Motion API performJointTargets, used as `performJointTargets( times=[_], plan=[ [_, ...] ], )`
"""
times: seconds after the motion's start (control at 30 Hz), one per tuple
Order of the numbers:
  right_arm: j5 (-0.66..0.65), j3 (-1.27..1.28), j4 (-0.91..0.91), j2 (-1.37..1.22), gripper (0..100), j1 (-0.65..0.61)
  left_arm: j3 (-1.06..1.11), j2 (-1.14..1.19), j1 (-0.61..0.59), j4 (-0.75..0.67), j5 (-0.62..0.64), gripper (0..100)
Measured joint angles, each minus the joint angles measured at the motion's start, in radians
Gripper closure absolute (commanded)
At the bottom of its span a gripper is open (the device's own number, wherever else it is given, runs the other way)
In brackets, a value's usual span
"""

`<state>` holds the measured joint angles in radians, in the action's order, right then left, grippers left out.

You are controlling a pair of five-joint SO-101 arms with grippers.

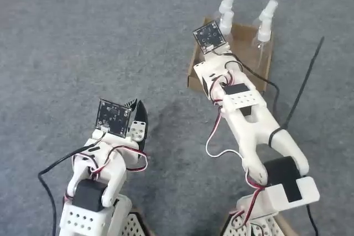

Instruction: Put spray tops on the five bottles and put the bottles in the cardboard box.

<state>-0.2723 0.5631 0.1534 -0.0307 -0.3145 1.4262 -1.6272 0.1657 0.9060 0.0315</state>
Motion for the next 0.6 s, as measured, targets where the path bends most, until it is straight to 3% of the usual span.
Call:
performJointTargets(
  times=[0.4,0.6],
  plan=[
    [0.0,0.0,0.0,0.0,82.5,-0.002,0.0,0.0,0.0,0.0,0.0,99],
    [0.0,0.0,0.0,0.0,69.4,-0.002,0.0,0.0,0.0,0.0,0.0,99]
  ],
)
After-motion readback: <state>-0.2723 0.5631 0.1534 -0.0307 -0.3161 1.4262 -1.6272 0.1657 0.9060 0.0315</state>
